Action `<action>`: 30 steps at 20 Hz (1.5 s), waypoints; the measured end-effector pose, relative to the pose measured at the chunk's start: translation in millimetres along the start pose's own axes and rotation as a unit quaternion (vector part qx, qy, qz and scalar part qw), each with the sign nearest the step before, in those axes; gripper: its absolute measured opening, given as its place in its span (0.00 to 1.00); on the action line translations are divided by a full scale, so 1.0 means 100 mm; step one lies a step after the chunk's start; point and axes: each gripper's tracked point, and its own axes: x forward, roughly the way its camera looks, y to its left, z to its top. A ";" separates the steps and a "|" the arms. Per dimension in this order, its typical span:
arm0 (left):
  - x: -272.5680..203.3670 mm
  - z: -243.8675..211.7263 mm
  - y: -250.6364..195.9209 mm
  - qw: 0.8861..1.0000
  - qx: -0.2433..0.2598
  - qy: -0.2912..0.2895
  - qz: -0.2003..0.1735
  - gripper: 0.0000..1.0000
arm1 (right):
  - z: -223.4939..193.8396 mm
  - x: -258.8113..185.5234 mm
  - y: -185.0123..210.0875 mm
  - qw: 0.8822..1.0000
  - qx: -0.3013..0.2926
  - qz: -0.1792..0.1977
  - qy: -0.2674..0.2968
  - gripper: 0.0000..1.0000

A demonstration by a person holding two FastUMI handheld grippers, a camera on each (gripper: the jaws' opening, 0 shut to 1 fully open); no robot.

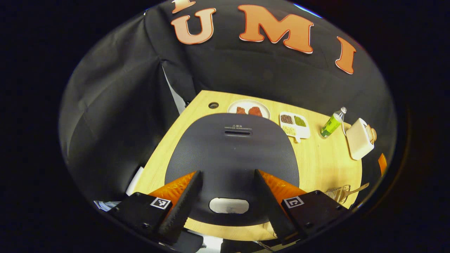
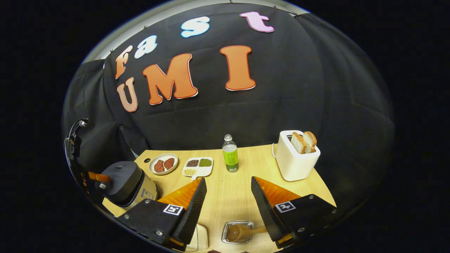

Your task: Close the left gripper, press the button to open the rice cooker; take a wooden spoon from the chopstick holder with the right hand, scoop a spoonful of rice and pour it into the rice cooker, then put the wooden spoon back into the chopstick holder.

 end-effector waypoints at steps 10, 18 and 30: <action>0.11 0.02 -0.08 0.999 -0.005 0.043 -0.003 0.96 | 0.12 0.05 0.27 0.999 -0.031 0.032 -0.010 0.80; 0.11 0.08 -0.05 0.999 0.012 -0.043 0.004 0.99 | 0.28 -0.05 0.38 0.997 -0.054 0.046 -0.036 0.80; -1.11 0.92 -0.34 0.955 0.057 -0.292 -0.003 0.96 | 1.18 -0.43 0.60 0.979 -0.098 0.051 -0.173 0.80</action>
